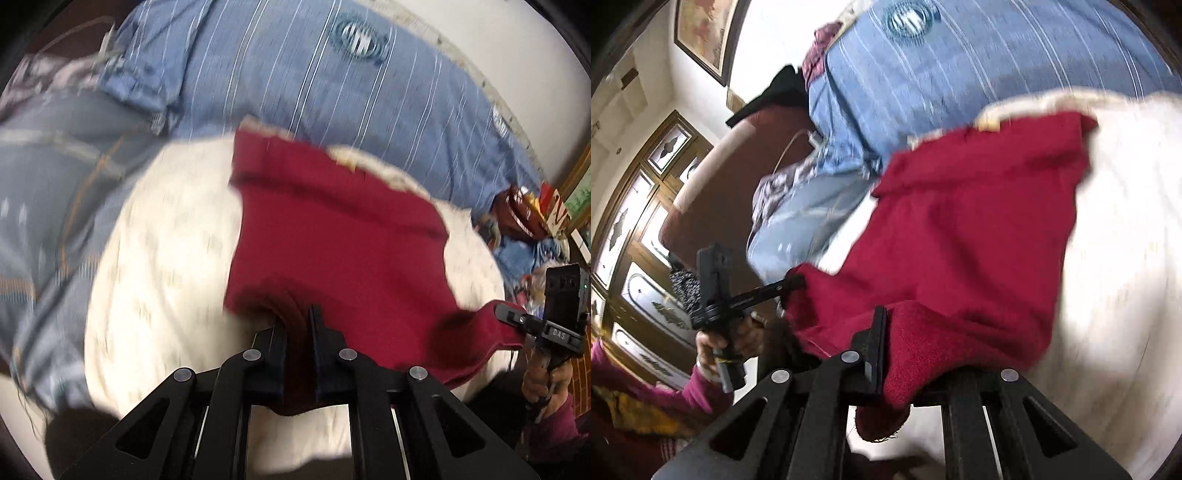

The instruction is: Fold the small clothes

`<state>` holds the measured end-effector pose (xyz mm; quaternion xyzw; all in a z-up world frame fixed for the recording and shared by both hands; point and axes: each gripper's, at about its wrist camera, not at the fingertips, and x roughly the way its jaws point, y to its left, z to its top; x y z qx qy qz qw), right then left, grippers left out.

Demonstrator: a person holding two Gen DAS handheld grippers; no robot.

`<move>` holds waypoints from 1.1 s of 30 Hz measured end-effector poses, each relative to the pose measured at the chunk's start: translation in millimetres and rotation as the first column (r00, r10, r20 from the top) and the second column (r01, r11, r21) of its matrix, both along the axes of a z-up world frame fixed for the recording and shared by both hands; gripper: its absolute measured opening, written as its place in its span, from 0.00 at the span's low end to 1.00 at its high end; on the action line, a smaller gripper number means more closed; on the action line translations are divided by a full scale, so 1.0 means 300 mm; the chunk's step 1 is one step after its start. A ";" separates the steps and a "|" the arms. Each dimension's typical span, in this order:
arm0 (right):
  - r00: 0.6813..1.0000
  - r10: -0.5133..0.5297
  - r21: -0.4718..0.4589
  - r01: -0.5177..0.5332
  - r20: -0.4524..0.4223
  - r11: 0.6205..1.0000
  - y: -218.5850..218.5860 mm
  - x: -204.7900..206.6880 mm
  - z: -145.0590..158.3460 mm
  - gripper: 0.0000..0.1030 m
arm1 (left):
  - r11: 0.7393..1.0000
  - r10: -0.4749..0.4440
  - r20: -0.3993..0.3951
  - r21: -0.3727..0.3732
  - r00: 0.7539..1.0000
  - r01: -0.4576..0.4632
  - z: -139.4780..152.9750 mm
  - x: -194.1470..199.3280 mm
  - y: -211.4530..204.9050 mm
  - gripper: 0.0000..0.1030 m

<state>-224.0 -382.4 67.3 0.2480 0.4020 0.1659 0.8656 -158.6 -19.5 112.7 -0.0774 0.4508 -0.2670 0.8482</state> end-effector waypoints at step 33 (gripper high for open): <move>0.948 -0.318 -0.268 0.305 -0.005 0.914 -0.350 0.685 -0.088 0.40 | 0.968 0.134 0.140 0.193 0.981 -0.160 -0.129 0.834 -0.416 0.67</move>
